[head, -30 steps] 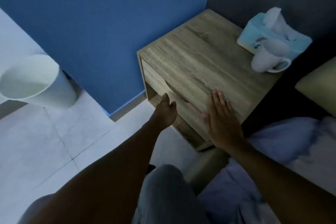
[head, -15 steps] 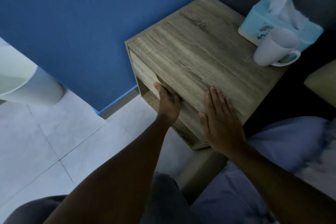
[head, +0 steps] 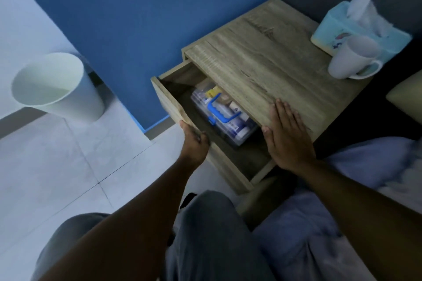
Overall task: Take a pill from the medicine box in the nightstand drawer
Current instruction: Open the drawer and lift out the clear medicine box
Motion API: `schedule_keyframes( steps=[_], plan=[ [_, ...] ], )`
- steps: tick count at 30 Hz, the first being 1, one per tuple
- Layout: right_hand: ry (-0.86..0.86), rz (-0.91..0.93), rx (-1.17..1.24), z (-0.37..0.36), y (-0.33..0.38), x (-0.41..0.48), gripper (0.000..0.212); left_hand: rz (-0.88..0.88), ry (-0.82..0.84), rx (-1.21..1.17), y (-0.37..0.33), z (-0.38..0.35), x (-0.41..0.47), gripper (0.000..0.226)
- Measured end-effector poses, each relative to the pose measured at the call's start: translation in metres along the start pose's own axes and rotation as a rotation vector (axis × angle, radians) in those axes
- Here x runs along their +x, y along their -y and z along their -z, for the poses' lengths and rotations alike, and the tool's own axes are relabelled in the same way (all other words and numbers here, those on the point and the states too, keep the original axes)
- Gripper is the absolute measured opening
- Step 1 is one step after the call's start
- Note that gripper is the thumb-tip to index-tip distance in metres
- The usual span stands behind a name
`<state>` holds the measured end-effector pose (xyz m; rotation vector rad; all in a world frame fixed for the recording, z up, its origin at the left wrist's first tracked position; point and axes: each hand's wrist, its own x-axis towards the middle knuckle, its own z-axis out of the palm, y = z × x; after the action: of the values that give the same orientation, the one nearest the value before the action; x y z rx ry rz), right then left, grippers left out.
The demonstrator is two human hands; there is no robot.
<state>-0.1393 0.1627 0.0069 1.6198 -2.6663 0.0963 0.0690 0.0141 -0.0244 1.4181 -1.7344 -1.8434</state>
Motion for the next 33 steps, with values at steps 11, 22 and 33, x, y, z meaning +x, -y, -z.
schedule_keyframes(
  steps=[11,22,33],
  plan=[
    [0.067,-0.001,0.055,0.001,-0.001,0.001,0.066,0.088,-0.057,0.193,0.020,0.046,-0.039,0.083],
    [0.146,-0.032,0.084,-0.001,-0.003,0.005,0.065,0.136,-0.097,0.192,0.018,0.051,-0.047,0.085],
    [0.079,0.153,0.424,0.007,0.089,-0.036,0.048,-0.370,-0.334,0.754,-0.041,0.077,-0.030,0.088]
  ],
)
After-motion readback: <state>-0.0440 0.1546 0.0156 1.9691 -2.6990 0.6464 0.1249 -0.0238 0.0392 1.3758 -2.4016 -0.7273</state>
